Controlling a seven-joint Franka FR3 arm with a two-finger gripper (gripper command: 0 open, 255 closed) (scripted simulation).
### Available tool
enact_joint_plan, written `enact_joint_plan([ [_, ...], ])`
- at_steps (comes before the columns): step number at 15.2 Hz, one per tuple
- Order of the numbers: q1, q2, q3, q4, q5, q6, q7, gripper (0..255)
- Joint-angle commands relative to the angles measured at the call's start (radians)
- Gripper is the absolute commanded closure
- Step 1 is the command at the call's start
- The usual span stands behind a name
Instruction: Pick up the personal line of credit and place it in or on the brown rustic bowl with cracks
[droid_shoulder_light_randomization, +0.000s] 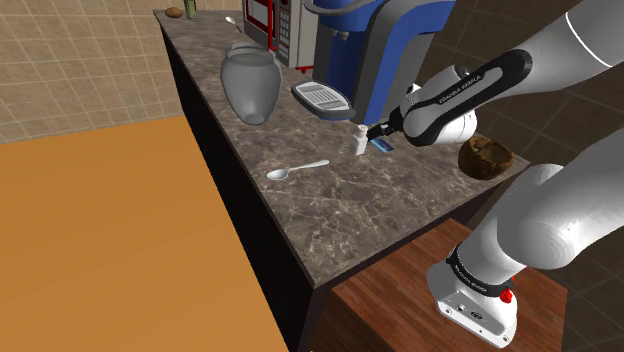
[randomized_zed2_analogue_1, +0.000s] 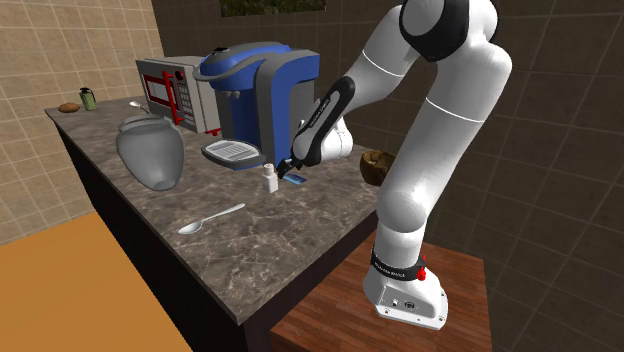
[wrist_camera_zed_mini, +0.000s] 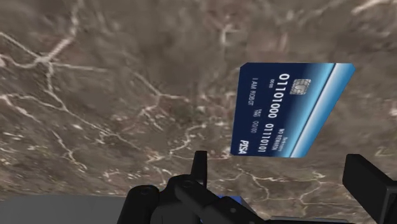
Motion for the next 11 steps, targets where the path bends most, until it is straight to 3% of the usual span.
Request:
enact_joint_plan([
  [1, 0.012, 0.006, -0.012, 0.002, 0.002, 0.006, -0.003, 0],
  [6, 0.012, 0.006, -0.012, 0.002, 0.002, 0.006, -0.003, 0],
  [7, 0.012, 0.006, -0.012, 0.002, 0.002, 0.006, -0.003, 255],
  [11, 0.012, 0.006, -0.012, 0.002, 0.002, 0.006, -0.003, 255],
])
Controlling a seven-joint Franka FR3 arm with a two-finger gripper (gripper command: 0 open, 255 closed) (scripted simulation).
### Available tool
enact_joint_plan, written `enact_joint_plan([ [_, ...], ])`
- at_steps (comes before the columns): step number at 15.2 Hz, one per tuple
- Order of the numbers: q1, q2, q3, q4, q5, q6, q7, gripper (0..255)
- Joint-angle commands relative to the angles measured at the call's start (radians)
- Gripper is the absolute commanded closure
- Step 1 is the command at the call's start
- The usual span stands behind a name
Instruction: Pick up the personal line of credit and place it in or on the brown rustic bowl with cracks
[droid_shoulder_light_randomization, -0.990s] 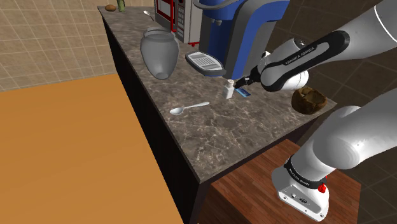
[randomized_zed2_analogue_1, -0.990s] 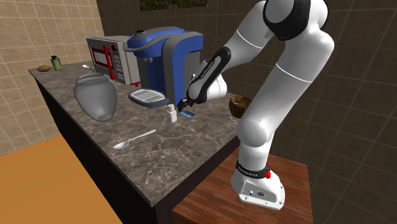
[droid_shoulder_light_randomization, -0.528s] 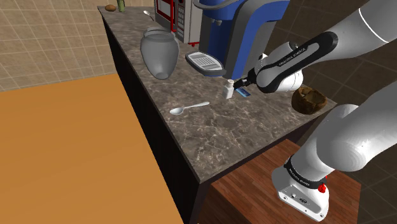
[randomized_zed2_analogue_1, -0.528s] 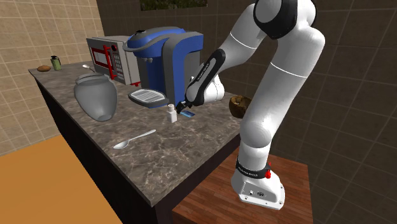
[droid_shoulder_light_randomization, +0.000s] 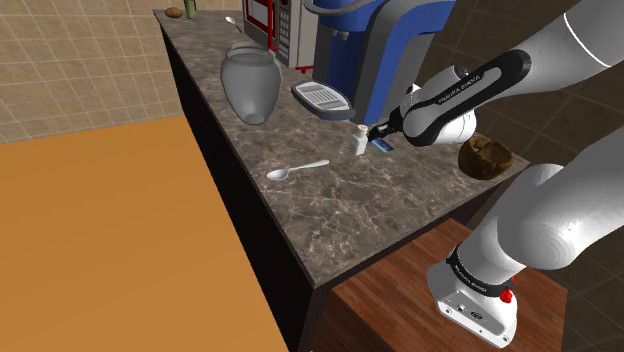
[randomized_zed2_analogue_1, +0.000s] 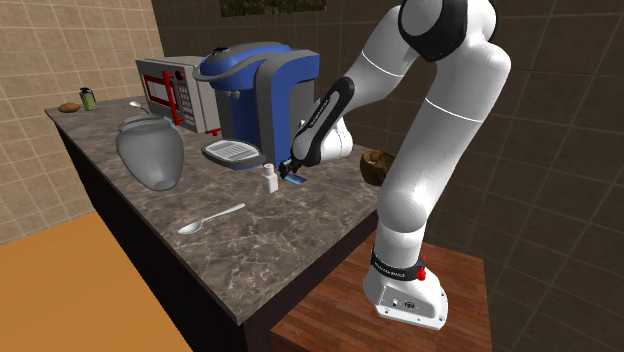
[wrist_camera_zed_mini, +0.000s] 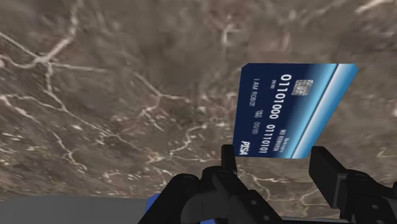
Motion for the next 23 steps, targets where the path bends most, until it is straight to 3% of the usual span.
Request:
enact_joint_plan([
  [1, 0.0, 0.0, 0.0, 0.0, 0.0, 0.0, 0.0, 255],
  [5, 0.001, 0.0, -0.001, 0.0, 0.0, 0.0, 0.0, 255],
  [9, -0.103, -0.064, 0.101, 0.009, -0.02, -0.081, 0.023, 255],
  [13, -0.159, -0.126, 0.156, 0.024, -0.04, -0.161, 0.045, 255],
  [23, -0.217, -0.257, 0.221, 0.08, -0.068, -0.351, 0.081, 255],
])
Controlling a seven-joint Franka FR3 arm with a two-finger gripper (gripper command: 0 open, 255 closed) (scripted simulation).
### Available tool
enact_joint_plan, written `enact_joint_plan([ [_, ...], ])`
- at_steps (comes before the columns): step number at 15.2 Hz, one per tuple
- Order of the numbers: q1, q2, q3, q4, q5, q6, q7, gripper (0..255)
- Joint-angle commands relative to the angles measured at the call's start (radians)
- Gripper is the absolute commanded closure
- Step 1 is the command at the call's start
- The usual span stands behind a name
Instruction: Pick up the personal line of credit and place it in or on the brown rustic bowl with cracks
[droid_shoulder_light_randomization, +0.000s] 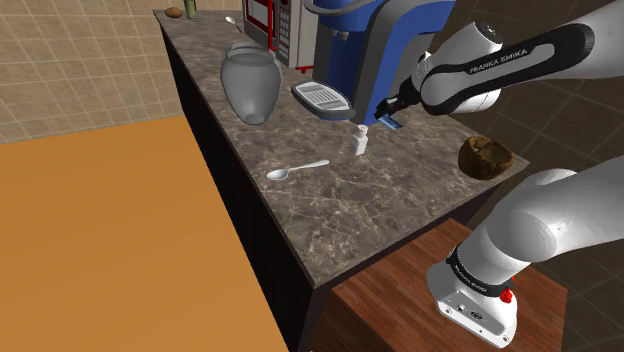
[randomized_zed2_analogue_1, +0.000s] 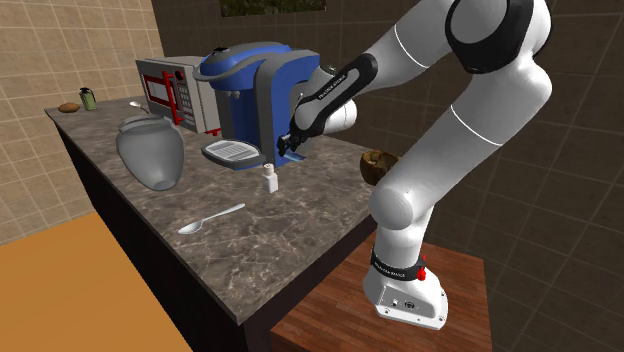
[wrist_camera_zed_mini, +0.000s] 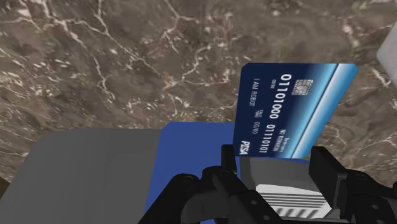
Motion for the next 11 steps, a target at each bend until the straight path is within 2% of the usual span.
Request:
enact_joint_plan([
  [1, -0.007, -0.024, 0.01, 0.014, -0.004, -0.039, 0.006, 255],
  [11, -0.022, -0.111, 0.04, 0.098, -0.009, -0.21, 0.024, 255],
])
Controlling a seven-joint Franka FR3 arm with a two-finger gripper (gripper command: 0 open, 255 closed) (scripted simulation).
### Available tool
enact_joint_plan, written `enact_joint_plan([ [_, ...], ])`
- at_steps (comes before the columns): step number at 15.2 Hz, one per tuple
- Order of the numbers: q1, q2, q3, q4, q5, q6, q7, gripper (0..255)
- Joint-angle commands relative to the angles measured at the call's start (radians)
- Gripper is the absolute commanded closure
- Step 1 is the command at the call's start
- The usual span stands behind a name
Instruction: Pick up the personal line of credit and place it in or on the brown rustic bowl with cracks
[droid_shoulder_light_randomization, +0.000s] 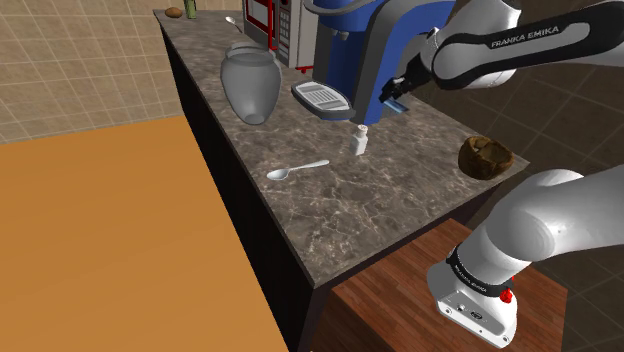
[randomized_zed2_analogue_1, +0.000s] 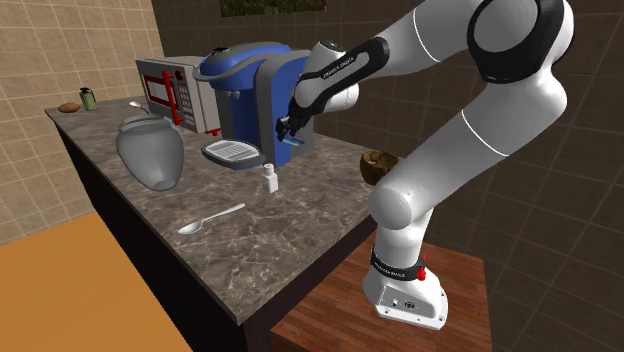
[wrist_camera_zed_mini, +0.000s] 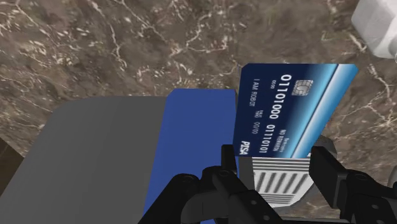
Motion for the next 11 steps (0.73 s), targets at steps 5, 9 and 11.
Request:
enact_joint_plan([
  [5, -0.013, -0.066, -0.007, 0.024, -0.005, -0.091, -0.016, 255],
  [9, -0.065, -0.208, -0.071, -0.038, -0.033, -0.17, -0.096, 255],
  [11, -0.096, -0.275, -0.106, -0.061, -0.049, -0.216, -0.139, 255],
])
